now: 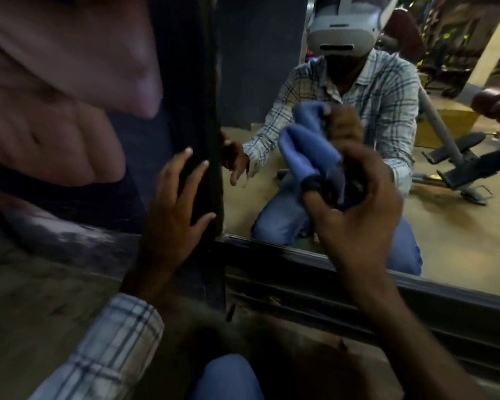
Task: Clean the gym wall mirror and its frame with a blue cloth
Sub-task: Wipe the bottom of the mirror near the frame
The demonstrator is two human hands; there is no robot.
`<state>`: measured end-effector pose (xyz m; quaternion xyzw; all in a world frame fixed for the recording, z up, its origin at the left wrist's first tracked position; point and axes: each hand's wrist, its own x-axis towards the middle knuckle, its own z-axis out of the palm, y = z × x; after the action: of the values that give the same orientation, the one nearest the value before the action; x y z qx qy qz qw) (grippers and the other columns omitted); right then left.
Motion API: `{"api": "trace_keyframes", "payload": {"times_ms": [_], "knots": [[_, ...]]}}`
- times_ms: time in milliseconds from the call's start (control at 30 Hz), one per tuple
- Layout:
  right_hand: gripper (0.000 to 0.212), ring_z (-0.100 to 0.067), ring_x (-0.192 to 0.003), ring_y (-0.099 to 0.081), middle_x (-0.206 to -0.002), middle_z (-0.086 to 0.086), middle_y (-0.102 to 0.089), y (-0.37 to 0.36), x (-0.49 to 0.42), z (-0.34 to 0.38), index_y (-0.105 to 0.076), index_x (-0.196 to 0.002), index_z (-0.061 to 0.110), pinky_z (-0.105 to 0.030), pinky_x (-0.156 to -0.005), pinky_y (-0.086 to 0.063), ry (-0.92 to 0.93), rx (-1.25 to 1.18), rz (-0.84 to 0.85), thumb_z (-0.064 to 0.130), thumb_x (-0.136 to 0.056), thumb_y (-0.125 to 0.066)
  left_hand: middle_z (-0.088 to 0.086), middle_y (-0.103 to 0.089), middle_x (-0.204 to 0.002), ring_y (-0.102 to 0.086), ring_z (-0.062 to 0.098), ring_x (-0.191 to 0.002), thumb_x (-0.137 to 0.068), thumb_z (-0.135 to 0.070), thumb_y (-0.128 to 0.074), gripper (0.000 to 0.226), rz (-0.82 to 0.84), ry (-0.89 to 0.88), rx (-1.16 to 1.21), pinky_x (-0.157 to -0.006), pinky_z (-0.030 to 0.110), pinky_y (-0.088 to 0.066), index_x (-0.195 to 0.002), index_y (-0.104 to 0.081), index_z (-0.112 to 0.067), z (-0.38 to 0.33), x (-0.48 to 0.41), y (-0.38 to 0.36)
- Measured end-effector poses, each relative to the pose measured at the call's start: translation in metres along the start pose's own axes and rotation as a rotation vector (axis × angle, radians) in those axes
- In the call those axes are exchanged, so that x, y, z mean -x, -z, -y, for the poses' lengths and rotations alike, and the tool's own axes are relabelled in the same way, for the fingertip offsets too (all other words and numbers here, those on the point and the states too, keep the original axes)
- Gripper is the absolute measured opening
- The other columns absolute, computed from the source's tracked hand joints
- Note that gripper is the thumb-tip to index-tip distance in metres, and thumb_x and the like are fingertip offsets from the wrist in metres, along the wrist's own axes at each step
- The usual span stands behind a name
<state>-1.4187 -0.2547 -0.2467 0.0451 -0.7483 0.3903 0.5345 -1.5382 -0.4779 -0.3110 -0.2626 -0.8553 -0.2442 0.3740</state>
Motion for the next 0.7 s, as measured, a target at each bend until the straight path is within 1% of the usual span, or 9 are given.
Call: {"api": "trace_keyframes", "payload": {"times_ms": [67, 133, 267, 333, 433, 533, 567, 633, 700], "knots": [[0.035, -0.011, -0.09, -0.054, -0.101, -0.008, -0.062, -0.017, -0.027, 0.009, -0.066, -0.11, 0.002, -0.012, -0.079, -0.04, 0.192, 0.11, 0.02, 0.006, -0.077, -0.076, 0.015, -0.015, -0.17, -0.019, 0.037, -0.156, -0.065, -0.03, -0.095, 0.118, 0.05, -0.042, -0.113, -0.125, 0.049, -0.025, -0.161, -0.03, -0.01, 0.014, -0.009, 0.001], [0.036, -0.026, -0.098, -0.058, -0.108, -0.016, -0.062, -0.043, -0.042, 0.006, -0.068, -0.111, 0.0, -0.027, -0.082, -0.045, 0.288, 0.199, 0.078, 0.007, -0.076, -0.074, 0.014, -0.007, -0.172, -0.014, 0.037, -0.158, -0.063, -0.039, -0.095, 0.129, 0.107, -0.057, -0.156, -0.124, 0.052, -0.027, -0.164, -0.02, -0.011, 0.023, -0.013, -0.004], [0.025, -0.035, -0.104, -0.06, -0.108, -0.018, -0.065, -0.101, -0.021, -0.032, -0.071, -0.106, 0.004, -0.036, -0.086, -0.041, 0.384, 0.364, 0.241, 0.008, -0.081, -0.075, 0.013, 0.002, -0.173, -0.007, 0.033, -0.159, -0.054, -0.044, -0.098, 0.147, 0.14, -0.049, -0.185, -0.122, 0.047, -0.024, -0.166, -0.008, -0.013, 0.032, -0.009, -0.018], [0.017, -0.036, -0.104, -0.062, -0.108, -0.017, -0.066, -0.12, 0.013, -0.056, -0.073, -0.103, 0.005, -0.041, -0.084, -0.048, 0.405, 0.372, 0.336, 0.011, -0.087, -0.072, 0.012, 0.005, -0.174, -0.003, 0.032, -0.161, -0.057, -0.041, -0.098, 0.146, 0.119, -0.078, -0.14, -0.122, 0.048, -0.026, -0.166, -0.005, -0.013, 0.035, -0.008, -0.023], [0.027, -0.035, -0.105, -0.064, -0.112, -0.013, -0.064, -0.129, 0.071, -0.091, -0.071, -0.11, 0.007, -0.046, -0.071, -0.057, 0.375, 0.398, 0.556, 0.023, -0.09, -0.065, 0.012, 0.007, -0.174, 0.002, 0.029, -0.161, -0.055, -0.029, -0.1, 0.147, 0.124, -0.058, -0.153, -0.122, 0.04, -0.024, -0.166, -0.004, -0.012, 0.034, -0.007, -0.026], [0.025, -0.033, -0.103, -0.063, -0.11, -0.008, -0.058, -0.125, 0.093, -0.104, -0.068, -0.105, 0.01, -0.045, -0.058, -0.054, 0.322, 0.441, 0.728, 0.028, -0.088, -0.07, 0.014, 0.007, -0.173, 0.005, 0.029, -0.161, -0.058, -0.022, -0.098, 0.144, 0.126, -0.044, -0.178, -0.124, 0.032, -0.012, -0.166, -0.003, -0.01, 0.032, -0.006, -0.027], [0.022, -0.031, -0.102, -0.063, -0.108, -0.007, -0.059, -0.123, 0.086, -0.099, -0.069, -0.101, 0.012, -0.043, -0.059, -0.054, 0.326, 0.425, 0.704, 0.031, -0.09, -0.068, 0.014, 0.007, -0.173, 0.005, 0.029, -0.161, -0.06, -0.021, -0.097, 0.141, 0.121, -0.045, -0.19, -0.125, 0.03, -0.007, -0.166, -0.004, -0.009, 0.032, -0.006, -0.027], [0.015, -0.031, -0.096, -0.062, -0.103, -0.009, -0.06, -0.117, 0.056, -0.078, -0.071, -0.098, 0.014, -0.039, -0.061, -0.051, 0.394, 0.421, 0.543, 0.027, -0.092, -0.067, 0.014, 0.007, -0.173, 0.005, 0.029, -0.161, -0.06, -0.025, -0.098, 0.142, 0.117, -0.045, -0.188, -0.126, 0.026, 0.001, -0.166, -0.004, -0.009, 0.032, -0.005, -0.026], [0.012, -0.032, -0.09, -0.062, -0.098, -0.012, -0.062, -0.108, 0.013, -0.055, -0.075, -0.095, 0.013, -0.038, -0.064, -0.049, 0.448, 0.432, 0.307, 0.017, -0.086, -0.068, 0.013, 0.009, -0.173, 0.005, 0.029, -0.161, -0.059, -0.033, -0.099, 0.146, 0.136, -0.042, -0.18, -0.125, 0.03, -0.004, -0.166, -0.001, -0.011, 0.03, -0.003, -0.025]]}}
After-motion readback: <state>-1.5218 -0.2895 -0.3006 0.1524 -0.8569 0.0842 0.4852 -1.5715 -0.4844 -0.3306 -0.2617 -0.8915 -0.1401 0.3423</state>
